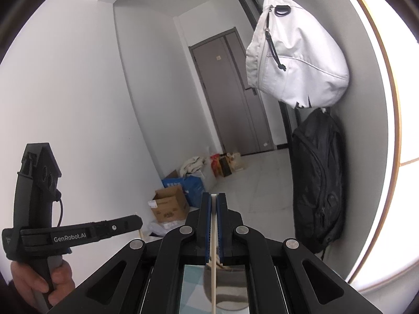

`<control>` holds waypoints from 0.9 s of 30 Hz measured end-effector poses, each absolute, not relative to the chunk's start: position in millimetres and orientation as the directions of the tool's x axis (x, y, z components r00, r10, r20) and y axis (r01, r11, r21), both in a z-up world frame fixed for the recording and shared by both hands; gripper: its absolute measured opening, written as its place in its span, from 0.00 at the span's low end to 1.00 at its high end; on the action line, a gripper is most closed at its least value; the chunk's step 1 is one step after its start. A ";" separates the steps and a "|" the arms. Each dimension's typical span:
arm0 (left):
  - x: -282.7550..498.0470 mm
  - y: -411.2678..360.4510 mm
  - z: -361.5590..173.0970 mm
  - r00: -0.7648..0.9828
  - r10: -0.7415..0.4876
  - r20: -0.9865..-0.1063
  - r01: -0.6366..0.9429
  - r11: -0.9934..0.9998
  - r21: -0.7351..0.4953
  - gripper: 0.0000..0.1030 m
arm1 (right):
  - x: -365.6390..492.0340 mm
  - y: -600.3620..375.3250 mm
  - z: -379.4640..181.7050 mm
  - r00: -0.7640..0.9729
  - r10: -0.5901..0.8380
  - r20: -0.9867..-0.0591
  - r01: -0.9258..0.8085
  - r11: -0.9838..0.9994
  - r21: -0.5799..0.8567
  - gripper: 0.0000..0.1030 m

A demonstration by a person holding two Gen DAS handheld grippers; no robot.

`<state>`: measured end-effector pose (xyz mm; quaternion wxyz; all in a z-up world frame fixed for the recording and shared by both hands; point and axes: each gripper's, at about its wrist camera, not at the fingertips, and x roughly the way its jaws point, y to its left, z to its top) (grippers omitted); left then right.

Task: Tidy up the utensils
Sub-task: 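Carry both held chopsticks up over the white holder with both tools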

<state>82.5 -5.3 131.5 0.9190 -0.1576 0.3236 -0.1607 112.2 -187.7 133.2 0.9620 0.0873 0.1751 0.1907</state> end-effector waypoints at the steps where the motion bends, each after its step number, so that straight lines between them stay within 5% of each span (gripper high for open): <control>1: 88.7 -5.2 134.2 0.741 -0.402 -0.538 0.190 0.894 -0.406 0.00 | 118.5 -186.8 137.2 0.865 0.400 -0.303 -0.342 0.912 0.227 0.03; 27: 167.3 2.4 98.6 0.834 -0.336 -0.438 0.133 0.892 -0.431 0.00 | 236.7 -162.6 97.7 0.848 0.413 -0.331 -0.381 0.911 0.160 0.03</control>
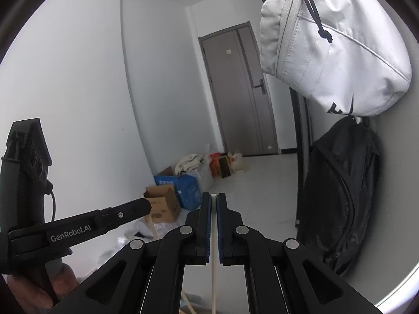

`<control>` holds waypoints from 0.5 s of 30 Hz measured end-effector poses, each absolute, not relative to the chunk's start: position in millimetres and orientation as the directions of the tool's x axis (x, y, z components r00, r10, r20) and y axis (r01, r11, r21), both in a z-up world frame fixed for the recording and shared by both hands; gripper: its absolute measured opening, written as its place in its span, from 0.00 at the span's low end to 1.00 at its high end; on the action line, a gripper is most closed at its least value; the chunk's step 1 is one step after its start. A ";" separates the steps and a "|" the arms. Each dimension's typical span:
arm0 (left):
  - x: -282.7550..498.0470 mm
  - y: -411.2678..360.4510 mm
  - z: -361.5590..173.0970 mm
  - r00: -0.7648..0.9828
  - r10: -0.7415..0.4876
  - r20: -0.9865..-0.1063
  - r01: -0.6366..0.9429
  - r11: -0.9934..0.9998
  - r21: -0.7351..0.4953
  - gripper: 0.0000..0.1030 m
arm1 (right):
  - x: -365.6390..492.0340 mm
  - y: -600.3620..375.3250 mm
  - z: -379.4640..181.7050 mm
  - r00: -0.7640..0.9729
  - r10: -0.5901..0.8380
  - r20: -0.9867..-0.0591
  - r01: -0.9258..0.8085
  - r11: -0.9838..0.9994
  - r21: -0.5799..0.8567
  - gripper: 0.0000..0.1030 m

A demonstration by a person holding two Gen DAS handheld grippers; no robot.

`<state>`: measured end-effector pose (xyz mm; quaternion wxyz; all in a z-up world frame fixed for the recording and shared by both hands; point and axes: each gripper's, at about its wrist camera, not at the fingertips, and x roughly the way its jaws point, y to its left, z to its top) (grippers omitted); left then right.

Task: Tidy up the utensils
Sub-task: 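Carry both held chopsticks up over the white holder with both tools, then open both tools to drop the chopsticks into the holder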

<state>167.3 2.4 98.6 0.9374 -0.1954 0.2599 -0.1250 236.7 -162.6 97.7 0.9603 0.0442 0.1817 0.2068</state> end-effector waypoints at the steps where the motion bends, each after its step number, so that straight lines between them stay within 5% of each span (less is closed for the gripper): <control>1: 168.7 1.8 96.8 0.829 -0.341 -0.443 0.136 0.891 -0.433 0.00 | 237.3 -161.7 94.8 0.848 0.413 -0.333 -0.383 0.911 0.155 0.03; 15: 160.5 6.7 73.5 0.758 -0.421 -0.499 0.190 0.873 -0.448 0.00 | 224.0 -140.3 59.6 0.770 0.494 -0.403 -0.495 0.862 0.111 0.04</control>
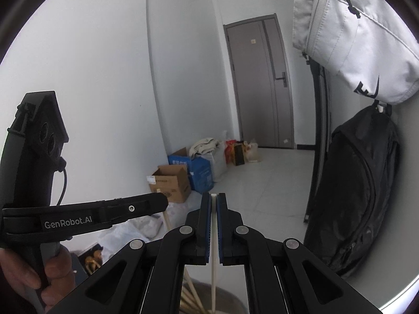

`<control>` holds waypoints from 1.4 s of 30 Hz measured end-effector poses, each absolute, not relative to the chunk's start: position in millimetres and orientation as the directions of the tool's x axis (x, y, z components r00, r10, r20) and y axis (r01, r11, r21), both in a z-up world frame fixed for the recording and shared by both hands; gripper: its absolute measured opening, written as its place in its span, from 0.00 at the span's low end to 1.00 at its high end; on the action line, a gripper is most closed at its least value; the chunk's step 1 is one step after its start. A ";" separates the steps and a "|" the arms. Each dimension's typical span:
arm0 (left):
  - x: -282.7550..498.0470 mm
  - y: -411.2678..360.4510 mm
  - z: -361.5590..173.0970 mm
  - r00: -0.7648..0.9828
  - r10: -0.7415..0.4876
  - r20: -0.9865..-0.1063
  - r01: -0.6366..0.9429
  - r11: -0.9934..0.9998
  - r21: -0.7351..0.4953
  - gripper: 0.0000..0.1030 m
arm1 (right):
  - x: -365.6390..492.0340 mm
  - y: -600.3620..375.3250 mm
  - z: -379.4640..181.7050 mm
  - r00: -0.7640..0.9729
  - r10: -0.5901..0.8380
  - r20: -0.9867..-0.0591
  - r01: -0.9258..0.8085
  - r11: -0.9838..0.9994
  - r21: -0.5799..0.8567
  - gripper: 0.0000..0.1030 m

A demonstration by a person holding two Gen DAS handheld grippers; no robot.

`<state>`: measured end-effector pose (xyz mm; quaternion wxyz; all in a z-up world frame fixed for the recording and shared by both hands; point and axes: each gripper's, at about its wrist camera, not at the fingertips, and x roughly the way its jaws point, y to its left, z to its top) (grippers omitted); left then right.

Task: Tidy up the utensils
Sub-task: 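Open both tools to drop the chopsticks into the holder, then lower both tools back toward the chopstick pile on the cloth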

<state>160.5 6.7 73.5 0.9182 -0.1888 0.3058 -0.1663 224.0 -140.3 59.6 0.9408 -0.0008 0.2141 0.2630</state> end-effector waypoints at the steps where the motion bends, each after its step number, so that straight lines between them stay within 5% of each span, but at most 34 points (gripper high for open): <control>1: 160.7 7.9 72.4 0.748 -0.430 -0.506 0.191 0.869 -0.457 0.00 | 224.0 -139.1 57.9 0.756 0.499 -0.424 -0.497 0.859 0.126 0.05; 8: 164.6 21.3 61.9 0.639 -0.521 -0.566 0.171 0.813 -0.556 0.01 | 221.2 -140.8 51.3 0.687 0.520 -0.508 -0.488 0.848 0.209 0.09; 11: 158.6 28.7 67.7 0.641 -0.514 -0.570 0.149 0.812 -0.565 0.04 | 214.5 -153.9 54.5 0.686 0.532 -0.496 -0.451 0.846 0.284 0.24; 13: 154.1 30.7 75.2 0.649 -0.500 -0.574 0.143 0.820 -0.554 0.32 | 208.8 -160.9 58.2 0.692 0.537 -0.483 -0.430 0.843 0.322 0.39; 15: 148.4 34.2 82.4 0.668 -0.497 -0.553 0.144 0.816 -0.559 0.50 | 201.4 -166.4 64.9 0.705 0.528 -0.473 -0.412 0.848 0.332 0.42; 24: 120.4 31.3 107.6 0.695 -0.456 -0.555 0.148 0.847 -0.511 0.52 | 168.1 -181.4 93.9 0.755 0.499 -0.426 -0.383 0.862 0.331 0.60; 28: 103.6 29.0 115.0 0.721 -0.415 -0.554 0.135 0.869 -0.475 0.60 | 147.6 -185.3 104.1 0.766 0.489 -0.416 -0.377 0.867 0.325 0.68; 42: 48.2 20.7 117.9 0.751 -0.308 -0.584 0.123 0.934 -0.335 0.69 | 83.2 -187.1 105.8 0.772 0.484 -0.412 -0.377 0.871 0.316 0.82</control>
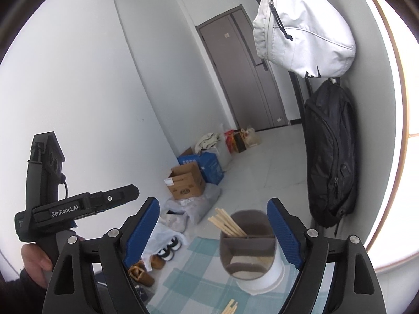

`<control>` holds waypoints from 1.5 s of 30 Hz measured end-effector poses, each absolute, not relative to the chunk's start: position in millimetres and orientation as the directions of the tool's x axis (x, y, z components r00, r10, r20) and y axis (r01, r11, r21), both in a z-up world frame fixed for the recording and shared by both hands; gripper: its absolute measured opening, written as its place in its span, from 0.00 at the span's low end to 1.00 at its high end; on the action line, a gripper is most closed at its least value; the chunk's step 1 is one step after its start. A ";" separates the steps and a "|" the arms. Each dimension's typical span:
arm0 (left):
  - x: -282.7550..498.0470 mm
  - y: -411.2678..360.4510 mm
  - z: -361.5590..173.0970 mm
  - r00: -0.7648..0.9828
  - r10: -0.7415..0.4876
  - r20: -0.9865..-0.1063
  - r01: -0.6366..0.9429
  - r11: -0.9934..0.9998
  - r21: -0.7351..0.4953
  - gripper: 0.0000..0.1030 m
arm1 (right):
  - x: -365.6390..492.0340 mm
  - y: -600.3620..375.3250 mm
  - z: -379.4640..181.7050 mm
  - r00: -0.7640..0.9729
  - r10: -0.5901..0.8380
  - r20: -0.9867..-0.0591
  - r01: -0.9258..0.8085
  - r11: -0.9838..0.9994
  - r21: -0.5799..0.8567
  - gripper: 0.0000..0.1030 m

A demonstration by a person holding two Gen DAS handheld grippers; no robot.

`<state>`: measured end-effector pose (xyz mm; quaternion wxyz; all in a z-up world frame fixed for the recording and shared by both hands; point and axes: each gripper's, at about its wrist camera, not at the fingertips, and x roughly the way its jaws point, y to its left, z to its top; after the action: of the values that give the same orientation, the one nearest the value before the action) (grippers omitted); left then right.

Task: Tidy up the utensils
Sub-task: 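Lower both tools back toward the chopstick pile on the cloth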

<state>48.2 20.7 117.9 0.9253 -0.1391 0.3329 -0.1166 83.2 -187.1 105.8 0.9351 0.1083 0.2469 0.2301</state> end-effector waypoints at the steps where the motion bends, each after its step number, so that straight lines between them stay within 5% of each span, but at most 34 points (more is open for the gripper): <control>1: 45.1 20.9 115.9 0.751 -0.306 -0.585 0.121 0.935 -0.334 0.69 | 79.8 -187.1 103.5 0.771 0.482 -0.416 -0.374 0.871 0.318 0.83; 17: 12.9 13.7 45.7 0.716 -0.257 -0.649 0.099 0.958 -0.269 0.69 | 40.3 -180.9 24.6 0.703 0.459 -0.544 -0.319 0.887 0.335 0.87; 29: 18.6 32.1 -24.1 0.630 -0.232 -0.741 0.035 0.962 -0.272 0.69 | 62.9 -163.6 -68.5 0.467 0.385 -0.796 -0.218 0.923 0.318 0.88; 36: 25.6 51.6 -37.7 0.594 -0.222 -0.773 -0.028 0.955 -0.295 0.70 | 91.0 -131.7 -114.2 0.262 0.279 -0.924 -0.232 0.948 0.220 0.45; 45: 28.5 66.9 -49.1 0.561 -0.210 -0.801 -0.076 0.950 -0.302 0.70 | 95.6 -108.3 -136.4 0.204 0.135 -0.970 -0.308 0.949 0.068 0.36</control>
<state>28.5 66.9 -49.1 0.8700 -0.1530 0.4671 -0.0387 95.6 -108.3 -136.4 0.7727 -0.0703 0.6144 0.1433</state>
